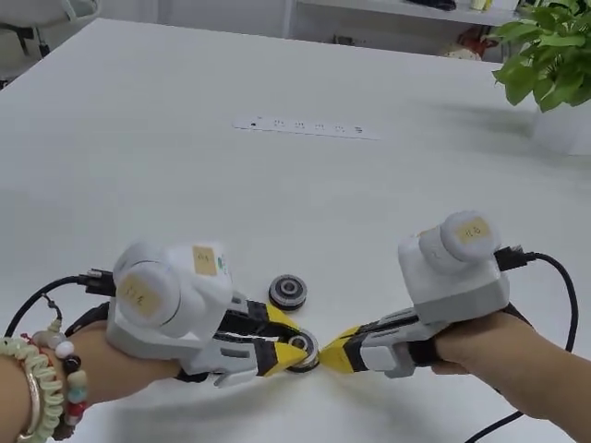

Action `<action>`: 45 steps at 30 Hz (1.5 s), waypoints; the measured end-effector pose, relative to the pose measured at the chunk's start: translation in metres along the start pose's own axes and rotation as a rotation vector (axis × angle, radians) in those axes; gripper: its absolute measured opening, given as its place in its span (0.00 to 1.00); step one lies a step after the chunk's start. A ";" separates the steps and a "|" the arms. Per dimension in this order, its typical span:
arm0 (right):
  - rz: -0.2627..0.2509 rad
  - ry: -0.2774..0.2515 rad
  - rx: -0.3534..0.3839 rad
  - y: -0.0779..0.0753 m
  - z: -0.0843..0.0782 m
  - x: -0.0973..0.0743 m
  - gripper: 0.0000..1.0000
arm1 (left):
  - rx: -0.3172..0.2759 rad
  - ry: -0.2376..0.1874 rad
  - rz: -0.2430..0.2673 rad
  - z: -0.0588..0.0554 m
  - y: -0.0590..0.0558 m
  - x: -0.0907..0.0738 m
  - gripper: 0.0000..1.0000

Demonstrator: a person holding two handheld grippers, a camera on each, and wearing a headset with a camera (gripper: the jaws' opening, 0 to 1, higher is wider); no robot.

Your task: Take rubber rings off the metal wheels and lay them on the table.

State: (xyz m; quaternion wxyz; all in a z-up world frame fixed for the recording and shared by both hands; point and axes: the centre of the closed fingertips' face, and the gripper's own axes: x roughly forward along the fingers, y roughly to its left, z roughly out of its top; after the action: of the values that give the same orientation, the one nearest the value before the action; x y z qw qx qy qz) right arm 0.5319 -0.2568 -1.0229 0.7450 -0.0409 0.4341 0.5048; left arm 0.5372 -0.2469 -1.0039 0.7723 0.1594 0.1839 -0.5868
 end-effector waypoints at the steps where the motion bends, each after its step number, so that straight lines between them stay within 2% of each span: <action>1: 0.000 0.001 0.005 0.000 0.000 0.000 0.00 | 0.000 -0.001 0.001 0.000 0.000 0.000 0.15; 4: 0.008 -0.012 0.075 -0.001 0.000 -0.002 0.00 | -0.003 -0.007 0.003 0.001 0.000 0.000 0.15; 9: 0.038 -0.062 0.177 0.000 0.006 -0.006 0.00 | -0.001 -0.007 0.005 0.001 0.001 0.000 0.15; 18: 0.031 -0.073 0.226 -0.002 0.008 -0.006 0.00 | 0.010 -0.006 0.007 0.001 0.000 0.000 0.15; 19: 0.039 -0.082 0.257 -0.001 0.009 -0.006 0.00 | 0.010 -0.006 0.007 0.001 0.000 0.000 0.15; 20: 0.050 -0.088 0.327 -0.001 0.009 -0.006 0.00 | 0.007 -0.008 0.007 0.001 0.001 0.000 0.15; 21: 0.062 -0.100 0.367 -0.001 0.009 -0.006 0.00 | 0.005 -0.010 0.006 0.001 0.001 0.000 0.15; 26: 0.093 -0.123 0.449 -0.002 0.009 -0.007 0.00 | 0.004 -0.016 0.007 0.001 0.001 0.000 0.15; 45: 0.092 -0.131 0.431 0.002 0.014 -0.007 0.00 | 0.001 -0.017 0.008 0.001 0.001 -0.001 0.14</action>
State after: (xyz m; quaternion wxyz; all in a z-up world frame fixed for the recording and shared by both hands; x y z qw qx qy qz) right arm 0.5378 -0.2545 -1.0086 0.7394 0.1720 0.4839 0.4352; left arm 0.5376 -0.2466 -1.0031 0.7760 0.1557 0.1763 -0.5853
